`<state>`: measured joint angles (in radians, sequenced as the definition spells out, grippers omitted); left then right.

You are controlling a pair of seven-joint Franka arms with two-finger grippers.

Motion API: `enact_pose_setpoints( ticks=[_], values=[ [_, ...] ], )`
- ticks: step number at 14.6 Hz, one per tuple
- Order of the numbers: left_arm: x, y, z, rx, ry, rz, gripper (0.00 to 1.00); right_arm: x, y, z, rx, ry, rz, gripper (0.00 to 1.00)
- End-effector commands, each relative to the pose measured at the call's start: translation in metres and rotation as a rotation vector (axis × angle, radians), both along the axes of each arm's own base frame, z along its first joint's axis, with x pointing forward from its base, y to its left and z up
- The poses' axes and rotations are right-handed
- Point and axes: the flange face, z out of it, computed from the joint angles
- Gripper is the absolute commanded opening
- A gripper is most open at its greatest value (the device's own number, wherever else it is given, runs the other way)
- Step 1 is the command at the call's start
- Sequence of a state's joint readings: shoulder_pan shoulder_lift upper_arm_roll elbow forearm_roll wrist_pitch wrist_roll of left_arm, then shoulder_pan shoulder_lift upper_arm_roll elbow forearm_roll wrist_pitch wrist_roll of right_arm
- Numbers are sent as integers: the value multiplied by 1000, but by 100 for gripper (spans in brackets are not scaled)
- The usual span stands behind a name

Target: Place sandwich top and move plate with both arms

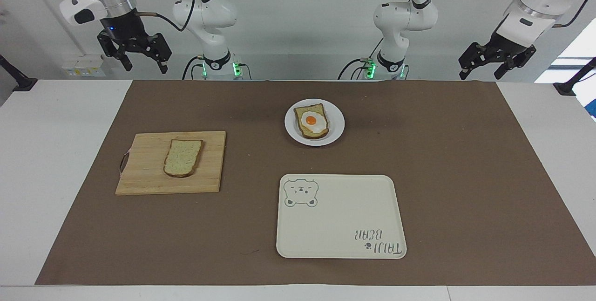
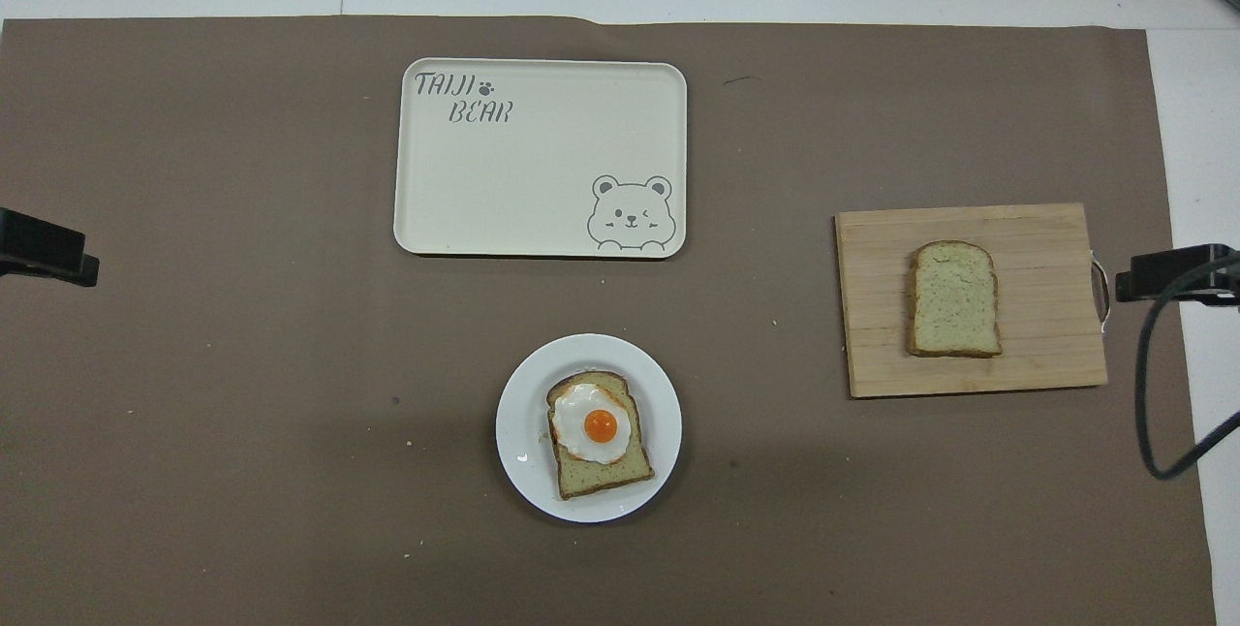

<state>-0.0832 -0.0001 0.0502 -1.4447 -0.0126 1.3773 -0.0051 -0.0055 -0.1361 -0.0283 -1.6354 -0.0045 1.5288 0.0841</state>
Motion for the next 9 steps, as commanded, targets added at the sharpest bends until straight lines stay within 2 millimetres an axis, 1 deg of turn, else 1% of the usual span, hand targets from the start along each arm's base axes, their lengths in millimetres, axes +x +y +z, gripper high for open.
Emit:
enact_pose_setpoints(
  ticks=[1, 9],
  values=[
    [-8, 3, 3, 11, 3, -6, 100, -1, 4, 3, 20, -10, 23, 100],
    [-7, 5, 2, 11, 4, -3, 100, -1, 2, 3, 18, -19, 21, 100]
  ],
)
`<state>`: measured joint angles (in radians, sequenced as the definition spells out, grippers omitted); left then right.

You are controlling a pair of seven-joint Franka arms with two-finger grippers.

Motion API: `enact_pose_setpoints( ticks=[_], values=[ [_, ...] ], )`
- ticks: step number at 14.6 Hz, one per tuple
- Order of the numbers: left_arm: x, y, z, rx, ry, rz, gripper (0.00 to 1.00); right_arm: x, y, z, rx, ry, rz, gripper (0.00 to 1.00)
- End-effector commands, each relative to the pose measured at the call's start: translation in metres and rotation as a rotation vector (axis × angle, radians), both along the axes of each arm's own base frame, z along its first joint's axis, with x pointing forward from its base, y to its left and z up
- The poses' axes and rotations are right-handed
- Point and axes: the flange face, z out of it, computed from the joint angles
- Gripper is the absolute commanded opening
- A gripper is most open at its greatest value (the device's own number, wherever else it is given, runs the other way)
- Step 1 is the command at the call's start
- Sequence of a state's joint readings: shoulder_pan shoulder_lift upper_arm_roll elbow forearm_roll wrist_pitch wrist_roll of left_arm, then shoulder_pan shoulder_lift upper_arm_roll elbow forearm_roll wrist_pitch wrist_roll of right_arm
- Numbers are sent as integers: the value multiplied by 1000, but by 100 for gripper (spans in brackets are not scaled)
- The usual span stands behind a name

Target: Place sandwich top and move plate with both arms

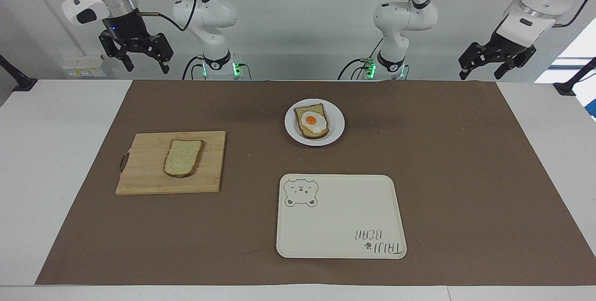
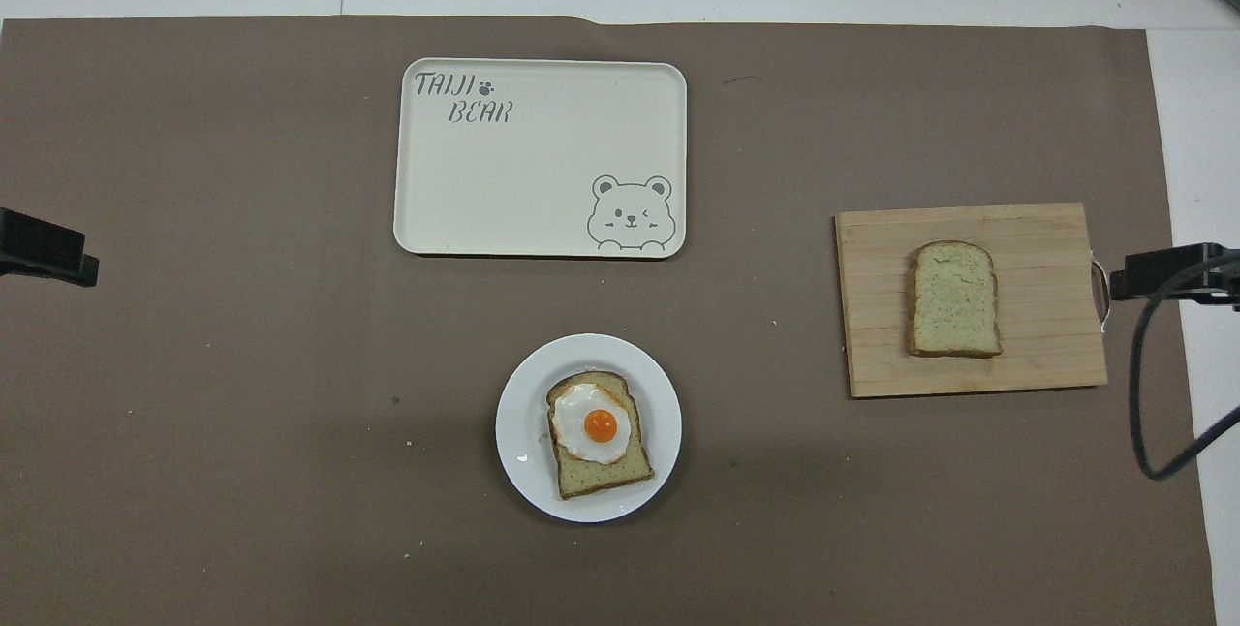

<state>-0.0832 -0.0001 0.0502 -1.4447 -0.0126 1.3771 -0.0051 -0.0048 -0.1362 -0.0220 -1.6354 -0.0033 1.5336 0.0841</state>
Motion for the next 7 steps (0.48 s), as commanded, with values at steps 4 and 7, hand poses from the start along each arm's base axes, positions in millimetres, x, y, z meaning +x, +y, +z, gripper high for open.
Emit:
enact_pose_setpoints(
  ticks=[4, 7],
  values=[
    [-8, 4, 3, 11, 3, -4, 100, -1, -4, 3, 11, -14, 17, 100],
    [-8, 3, 2, 11, 4, -6, 100, -2, -5, 3, 10, -11, 17, 100]
  ],
)
